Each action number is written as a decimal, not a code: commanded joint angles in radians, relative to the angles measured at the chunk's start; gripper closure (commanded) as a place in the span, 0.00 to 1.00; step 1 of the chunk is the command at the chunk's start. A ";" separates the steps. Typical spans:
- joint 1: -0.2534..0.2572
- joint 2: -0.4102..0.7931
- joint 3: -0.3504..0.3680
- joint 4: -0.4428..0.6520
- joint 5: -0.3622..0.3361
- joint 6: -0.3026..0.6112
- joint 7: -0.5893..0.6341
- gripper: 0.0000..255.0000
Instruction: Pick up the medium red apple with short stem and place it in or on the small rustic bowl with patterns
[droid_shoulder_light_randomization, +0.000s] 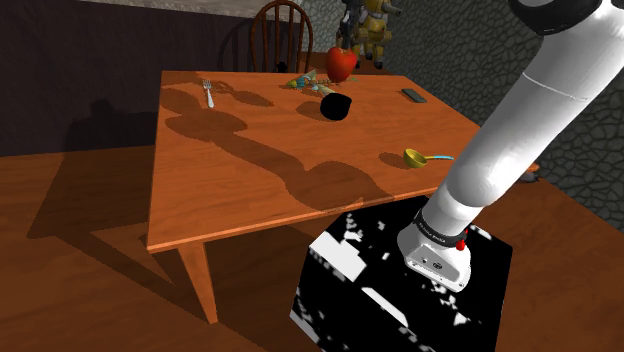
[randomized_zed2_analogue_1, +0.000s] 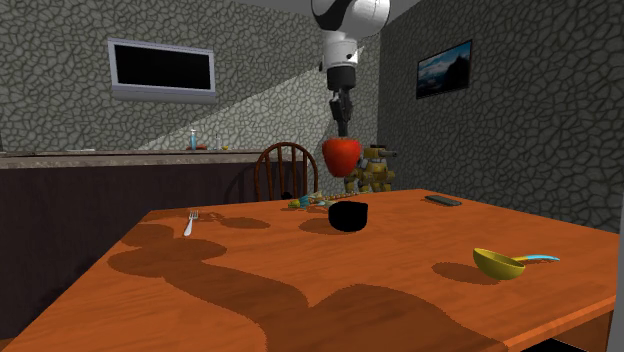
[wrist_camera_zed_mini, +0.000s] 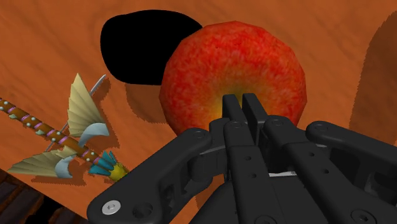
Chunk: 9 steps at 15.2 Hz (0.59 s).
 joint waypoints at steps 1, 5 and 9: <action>-0.024 0.053 -0.025 0.090 0.012 -0.034 -0.055 1.00; -0.074 0.166 -0.065 0.278 0.046 -0.106 -0.148 1.00; -0.103 0.220 -0.079 0.344 0.064 -0.118 -0.189 1.00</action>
